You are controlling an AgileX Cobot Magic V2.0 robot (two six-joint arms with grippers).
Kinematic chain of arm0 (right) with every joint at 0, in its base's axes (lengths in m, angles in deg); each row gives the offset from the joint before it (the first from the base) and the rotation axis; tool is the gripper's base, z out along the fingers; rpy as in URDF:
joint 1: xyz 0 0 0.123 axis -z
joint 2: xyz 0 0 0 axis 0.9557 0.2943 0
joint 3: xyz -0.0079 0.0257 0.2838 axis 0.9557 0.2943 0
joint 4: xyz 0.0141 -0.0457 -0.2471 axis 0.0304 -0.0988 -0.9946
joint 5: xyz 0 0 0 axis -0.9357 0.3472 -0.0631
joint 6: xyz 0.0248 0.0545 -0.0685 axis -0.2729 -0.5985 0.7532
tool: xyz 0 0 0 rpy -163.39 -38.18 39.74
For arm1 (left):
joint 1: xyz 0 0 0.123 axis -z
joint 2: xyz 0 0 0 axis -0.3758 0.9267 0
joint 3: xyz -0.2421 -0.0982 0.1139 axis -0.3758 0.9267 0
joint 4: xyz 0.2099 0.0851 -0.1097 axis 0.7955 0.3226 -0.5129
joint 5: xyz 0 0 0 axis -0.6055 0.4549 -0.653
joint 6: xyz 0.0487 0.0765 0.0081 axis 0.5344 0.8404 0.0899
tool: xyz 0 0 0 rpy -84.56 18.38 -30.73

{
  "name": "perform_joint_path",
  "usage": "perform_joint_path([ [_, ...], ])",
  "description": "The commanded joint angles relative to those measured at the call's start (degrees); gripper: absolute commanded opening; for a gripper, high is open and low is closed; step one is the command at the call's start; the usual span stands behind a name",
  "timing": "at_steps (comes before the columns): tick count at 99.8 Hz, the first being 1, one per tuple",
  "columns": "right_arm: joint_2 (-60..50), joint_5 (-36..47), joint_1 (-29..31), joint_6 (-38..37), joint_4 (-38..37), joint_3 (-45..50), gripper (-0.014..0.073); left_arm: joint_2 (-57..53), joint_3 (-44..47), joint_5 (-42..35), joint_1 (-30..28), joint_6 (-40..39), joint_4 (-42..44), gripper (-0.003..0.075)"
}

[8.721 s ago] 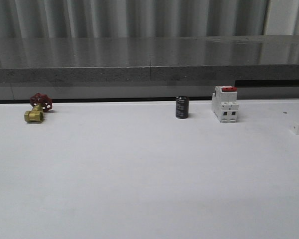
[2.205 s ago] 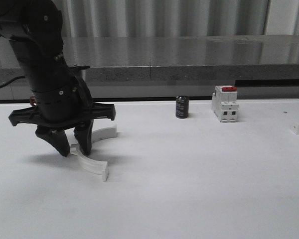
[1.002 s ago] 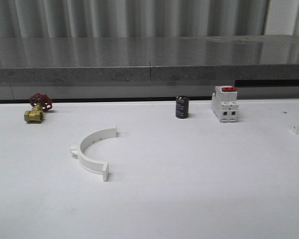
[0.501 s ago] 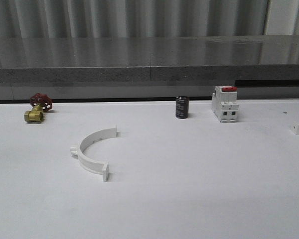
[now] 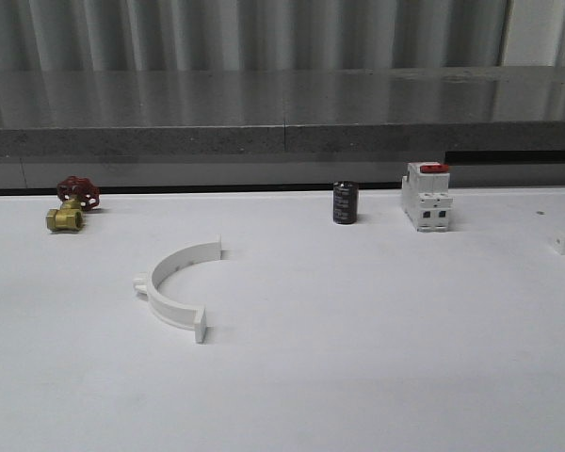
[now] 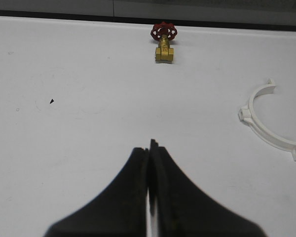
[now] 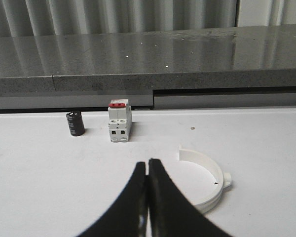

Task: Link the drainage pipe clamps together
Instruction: 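Move the right gripper down and grasp the other white half-ring clamp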

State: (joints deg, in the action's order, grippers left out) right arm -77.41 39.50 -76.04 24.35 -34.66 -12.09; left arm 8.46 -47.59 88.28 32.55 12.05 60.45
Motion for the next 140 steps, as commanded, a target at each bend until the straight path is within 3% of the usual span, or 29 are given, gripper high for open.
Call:
perform_joint_path([
  [1,-0.1,2.0,-0.1,0.2,-0.1,-5.0,-0.0067,0.3,-1.6,-3.4,-0.3,0.0,0.3,-0.002],
  [29,16.6,-5.0,-0.1,0.2,-0.1,-18.7,-0.0067,0.3,-1.6,-3.4,-0.3,0.0,0.3,-0.002],
  [55,40.0,-22.7,-0.1,0.2,-0.1,-34.2,-0.0067,0.3,-1.6,-3.4,-0.3,0.0,0.3,-0.002],
  [87,56.8,-23.7,-0.1,0.2,0.7,-40.7,-0.005,0.3,-1.6,-3.4,-0.3,0.0,0.3,-0.002],
  [96,58.2,-24.7,-0.1,0.2,1.1,-40.8,0.0069,0.3,-1.6,-3.4,-0.3,0.0,0.3,-0.002],
  [113,58.3,-27.7,-0.1,0.2,1.4,-40.8,0.0519,0.3,-1.6,-3.4,-0.3,0.0,0.3,-0.002],
  [118,58.3,-27.7,-0.1,0.0,1.8,-40.8,0.0597,0.3,-1.6,-3.4,-0.3,0.0,0.3,-0.002],
  [140,61.3,-28.0,1.6,-0.1,4.4,-44.9,0.0615,0.3,-1.6,-3.4,-0.3,0.0,0.3,-0.002],
])
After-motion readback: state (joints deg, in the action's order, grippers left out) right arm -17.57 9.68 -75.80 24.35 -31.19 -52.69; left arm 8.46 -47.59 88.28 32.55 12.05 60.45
